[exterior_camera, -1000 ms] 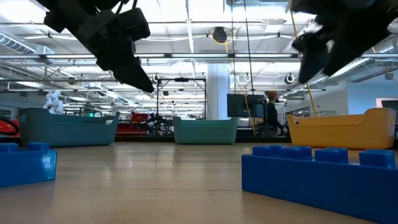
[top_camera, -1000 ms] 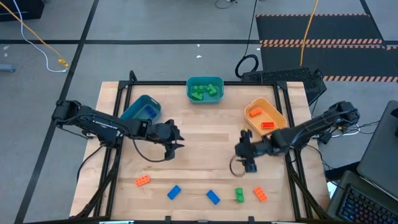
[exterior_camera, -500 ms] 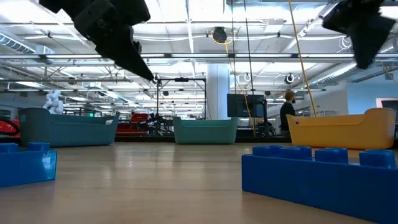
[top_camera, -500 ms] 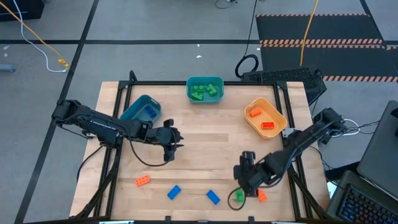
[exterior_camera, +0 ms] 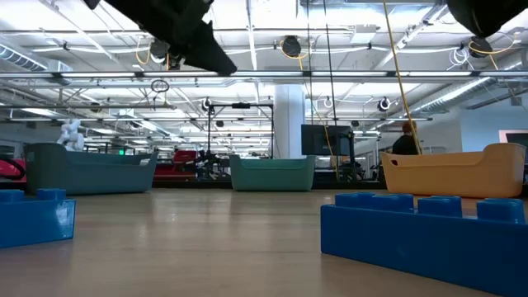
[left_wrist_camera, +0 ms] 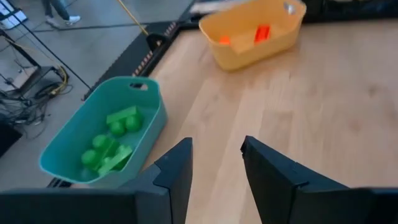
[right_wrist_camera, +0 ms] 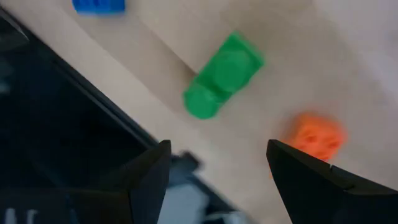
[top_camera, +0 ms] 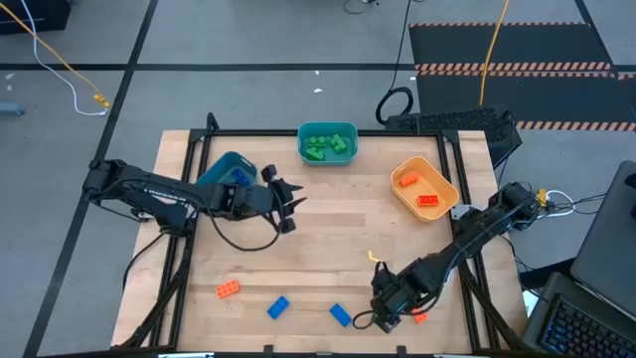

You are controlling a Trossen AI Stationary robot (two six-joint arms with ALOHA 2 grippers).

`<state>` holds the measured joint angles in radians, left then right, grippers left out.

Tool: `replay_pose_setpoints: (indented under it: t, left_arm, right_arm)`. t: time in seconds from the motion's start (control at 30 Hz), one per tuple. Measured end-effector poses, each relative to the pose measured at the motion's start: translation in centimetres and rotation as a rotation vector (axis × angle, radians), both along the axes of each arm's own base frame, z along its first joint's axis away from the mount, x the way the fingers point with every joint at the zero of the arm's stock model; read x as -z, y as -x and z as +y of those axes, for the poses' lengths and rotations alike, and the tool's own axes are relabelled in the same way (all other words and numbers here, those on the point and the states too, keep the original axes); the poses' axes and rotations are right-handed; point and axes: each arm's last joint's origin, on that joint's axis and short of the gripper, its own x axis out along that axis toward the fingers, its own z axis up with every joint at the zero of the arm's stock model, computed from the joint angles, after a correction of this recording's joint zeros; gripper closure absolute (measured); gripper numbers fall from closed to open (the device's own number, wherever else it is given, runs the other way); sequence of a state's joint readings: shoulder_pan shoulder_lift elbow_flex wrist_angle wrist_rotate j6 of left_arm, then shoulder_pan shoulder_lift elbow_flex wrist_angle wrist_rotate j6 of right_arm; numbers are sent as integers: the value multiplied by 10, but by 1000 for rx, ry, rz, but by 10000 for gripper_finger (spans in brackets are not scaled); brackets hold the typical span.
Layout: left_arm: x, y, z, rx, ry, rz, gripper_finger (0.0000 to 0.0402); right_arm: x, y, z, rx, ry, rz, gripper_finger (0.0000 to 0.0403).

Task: Sort & place blocks by color
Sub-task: Put the green game piece into the green bin

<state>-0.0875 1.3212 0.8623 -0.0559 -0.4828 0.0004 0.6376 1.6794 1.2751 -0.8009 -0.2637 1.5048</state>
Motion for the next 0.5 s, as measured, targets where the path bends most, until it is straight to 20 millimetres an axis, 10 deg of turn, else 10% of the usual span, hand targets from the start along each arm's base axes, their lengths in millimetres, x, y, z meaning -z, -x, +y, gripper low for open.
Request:
replay_pose_setpoints:
  t: [0.5]
  left_arm:
    - [4,8,40,-46,-206,194,256]
  right_arm:
    - [20,0,21,521,61,64,152]
